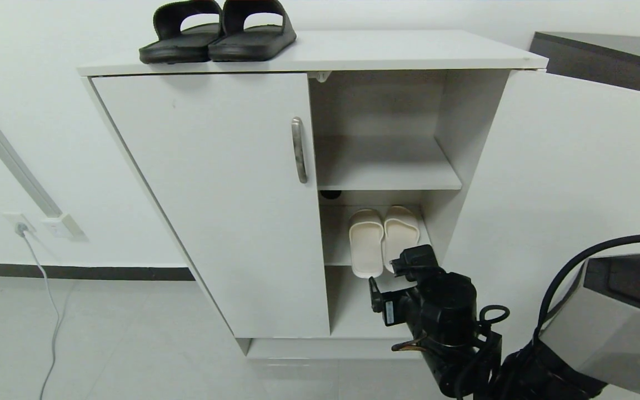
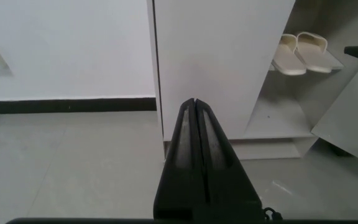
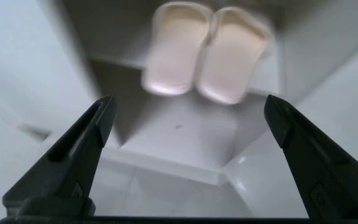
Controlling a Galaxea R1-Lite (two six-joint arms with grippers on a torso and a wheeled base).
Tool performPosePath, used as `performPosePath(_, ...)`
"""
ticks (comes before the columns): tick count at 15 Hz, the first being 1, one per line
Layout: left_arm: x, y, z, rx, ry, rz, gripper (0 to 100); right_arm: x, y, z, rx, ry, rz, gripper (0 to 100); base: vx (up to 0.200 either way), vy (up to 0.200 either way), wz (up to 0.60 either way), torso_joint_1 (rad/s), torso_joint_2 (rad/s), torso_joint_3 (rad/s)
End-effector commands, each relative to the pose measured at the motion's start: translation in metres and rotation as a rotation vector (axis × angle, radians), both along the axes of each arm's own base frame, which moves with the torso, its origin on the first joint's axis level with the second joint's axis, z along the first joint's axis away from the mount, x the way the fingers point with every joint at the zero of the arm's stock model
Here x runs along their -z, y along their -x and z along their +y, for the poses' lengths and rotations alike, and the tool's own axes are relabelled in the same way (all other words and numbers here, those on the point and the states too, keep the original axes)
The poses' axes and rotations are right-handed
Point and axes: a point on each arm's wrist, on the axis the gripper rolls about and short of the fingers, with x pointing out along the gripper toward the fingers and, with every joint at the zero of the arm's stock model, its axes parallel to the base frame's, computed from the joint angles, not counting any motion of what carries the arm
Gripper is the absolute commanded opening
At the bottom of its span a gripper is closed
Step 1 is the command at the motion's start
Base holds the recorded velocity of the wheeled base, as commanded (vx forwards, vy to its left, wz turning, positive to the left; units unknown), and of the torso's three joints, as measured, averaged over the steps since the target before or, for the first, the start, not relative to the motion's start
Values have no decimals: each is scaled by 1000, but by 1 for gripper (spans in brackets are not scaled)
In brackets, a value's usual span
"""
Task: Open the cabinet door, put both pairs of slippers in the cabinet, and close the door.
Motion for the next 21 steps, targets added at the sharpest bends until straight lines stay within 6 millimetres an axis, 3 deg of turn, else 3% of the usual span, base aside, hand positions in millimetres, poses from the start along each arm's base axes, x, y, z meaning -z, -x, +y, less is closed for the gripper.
performPosePath(1,0,0,0,-1,0,2,0,-2,-1,-1,4,-6,-4,100,0,0,0,0,0,0)
performPosePath(9,0,0,0,2,-1,2,0,-5,-4,-3,12,-13,-10,100,0,0,0,0,0,0)
performPosePath(21,0,0,0,2,-1,2,0,-7,-11,-3,22,-17,-14,100,0,0,0,1,2,117)
